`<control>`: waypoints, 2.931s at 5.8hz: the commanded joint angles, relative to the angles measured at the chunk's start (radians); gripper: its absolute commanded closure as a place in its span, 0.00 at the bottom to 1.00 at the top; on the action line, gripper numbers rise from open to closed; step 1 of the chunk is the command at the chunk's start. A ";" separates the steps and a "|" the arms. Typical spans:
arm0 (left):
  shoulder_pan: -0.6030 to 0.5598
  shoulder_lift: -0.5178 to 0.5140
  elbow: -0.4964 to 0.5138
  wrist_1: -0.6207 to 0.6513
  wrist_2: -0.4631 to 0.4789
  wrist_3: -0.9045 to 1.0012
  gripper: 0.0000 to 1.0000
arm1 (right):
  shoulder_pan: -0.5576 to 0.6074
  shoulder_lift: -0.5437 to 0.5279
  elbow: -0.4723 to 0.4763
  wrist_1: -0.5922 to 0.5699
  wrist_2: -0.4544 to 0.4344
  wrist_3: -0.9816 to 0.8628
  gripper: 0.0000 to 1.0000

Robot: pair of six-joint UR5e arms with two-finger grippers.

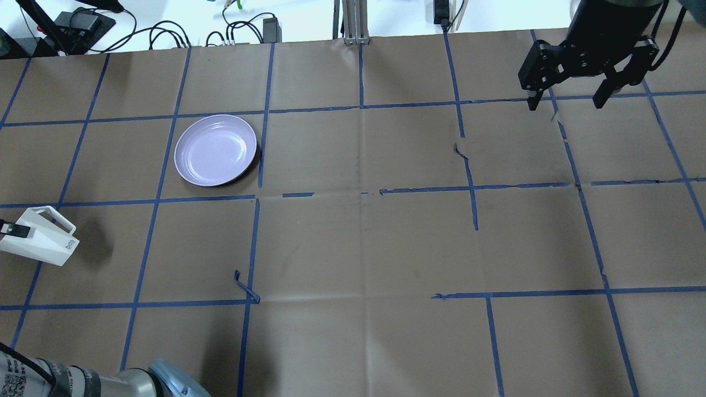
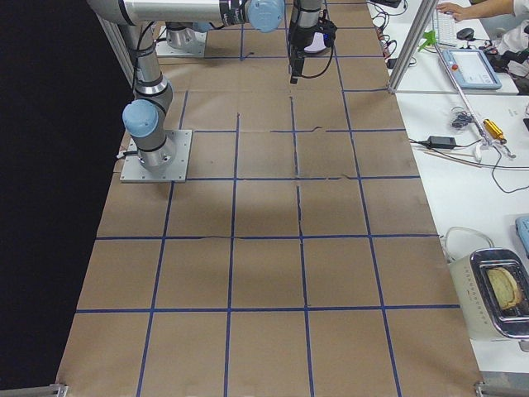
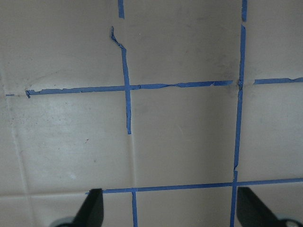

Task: Flip cup and place on plate
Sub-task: 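Carry the mug with the left gripper over the white plate, then turn the mug upright and lower it onto the plate with the left gripper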

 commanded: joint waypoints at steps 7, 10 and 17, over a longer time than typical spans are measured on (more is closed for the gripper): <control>-0.788 0.007 -0.064 0.700 0.240 -0.843 0.99 | 0.000 0.000 0.000 0.000 0.000 0.000 0.00; -0.809 -0.100 -0.126 0.877 0.320 -0.848 0.99 | 0.000 0.000 0.000 0.000 0.000 0.000 0.00; -0.816 -0.167 -0.129 0.938 0.320 -0.846 0.01 | 0.000 0.000 0.000 0.000 0.000 0.000 0.00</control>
